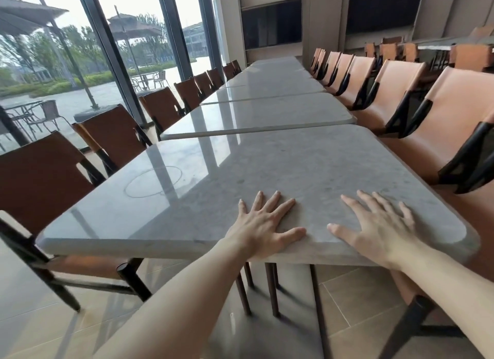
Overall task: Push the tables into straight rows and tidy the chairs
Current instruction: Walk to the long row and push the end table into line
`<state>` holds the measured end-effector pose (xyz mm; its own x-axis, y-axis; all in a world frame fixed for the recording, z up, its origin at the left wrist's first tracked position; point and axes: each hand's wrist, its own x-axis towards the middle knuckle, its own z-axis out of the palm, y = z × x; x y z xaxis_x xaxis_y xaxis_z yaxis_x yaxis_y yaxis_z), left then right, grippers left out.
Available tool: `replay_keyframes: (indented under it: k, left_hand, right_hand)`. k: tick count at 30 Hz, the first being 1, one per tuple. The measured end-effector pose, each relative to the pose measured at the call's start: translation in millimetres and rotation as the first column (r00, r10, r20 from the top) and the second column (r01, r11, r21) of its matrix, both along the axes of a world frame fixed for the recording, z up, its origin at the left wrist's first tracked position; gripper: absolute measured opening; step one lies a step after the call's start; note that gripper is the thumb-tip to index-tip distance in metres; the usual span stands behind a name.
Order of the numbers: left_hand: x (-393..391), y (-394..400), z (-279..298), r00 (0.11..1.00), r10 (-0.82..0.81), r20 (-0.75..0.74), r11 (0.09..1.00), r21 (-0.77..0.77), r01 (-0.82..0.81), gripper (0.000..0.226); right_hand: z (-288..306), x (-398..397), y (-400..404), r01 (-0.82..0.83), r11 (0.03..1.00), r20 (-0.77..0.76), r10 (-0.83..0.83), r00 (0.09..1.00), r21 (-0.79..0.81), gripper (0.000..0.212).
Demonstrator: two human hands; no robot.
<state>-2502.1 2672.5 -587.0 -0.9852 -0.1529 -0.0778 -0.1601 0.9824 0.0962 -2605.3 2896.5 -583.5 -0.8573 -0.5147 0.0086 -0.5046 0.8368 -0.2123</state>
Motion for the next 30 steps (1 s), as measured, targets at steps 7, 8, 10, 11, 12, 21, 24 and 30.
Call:
replay_keyframes:
  k: [7, 8, 10, 11, 12, 21, 24, 30]
  left_hand:
    - [0.8, 0.9, 0.6, 1.000, -0.004, -0.012, 1.000, 0.000, 0.004, 0.085]
    - [0.9, 1.0, 0.3, 1.000, -0.005, -0.013, 1.000, -0.001, 0.005, 0.084]
    - [0.8, 0.5, -0.2, 1.000, -0.006, -0.019, 1.000, -0.002, 0.006, 0.083]
    - [0.7, 0.5, -0.3, 1.000, -0.005, -0.022, 1.000, 0.000, 0.005, 0.083]
    - [0.7, 0.6, -0.4, 1.000, -0.002, -0.022, 1.000, 0.004, 0.003, 0.084]
    - [-3.8, 3.0, 1.2, 0.997, 0.059, -0.039, 0.996, 0.072, -0.056, 0.076]
    - [-12.8, 7.6, 11.4, 0.995, 0.095, -0.019, 0.994, 0.057, -0.094, 0.072]
    - [-50.6, 7.9, 67.8, 0.942, 0.086, 0.325, 0.996, -0.025, -0.083, 0.091]
  right_hand:
    - [0.0, -0.8, -1.5, 0.014, 1.000, -0.002, -0.013, 1.000, 0.009, 0.088]
    - [-0.6, -0.7, -1.3, 0.016, 1.000, -0.005, -0.016, 1.000, 0.007, 0.085]
    - [-1.1, -0.7, -1.4, 0.018, 1.000, -0.010, -0.018, 1.000, -0.004, 0.084]
    - [-1.3, -0.7, -1.5, 0.018, 1.000, -0.011, -0.018, 1.000, -0.011, 0.083]
    - [-1.2, -0.5, -1.6, 0.018, 1.000, -0.009, -0.019, 1.000, -0.016, 0.083]
    - [3.2, 2.8, -2.7, 0.028, 0.999, 0.006, -0.028, 1.000, -0.019, 0.082]
    - [11.1, 3.3, -5.9, 0.031, 0.999, 0.053, -0.032, 0.998, 0.028, 0.082]
    - [37.4, -8.5, -20.2, 0.010, 0.986, 0.160, -0.036, 0.986, 0.164, 0.084]
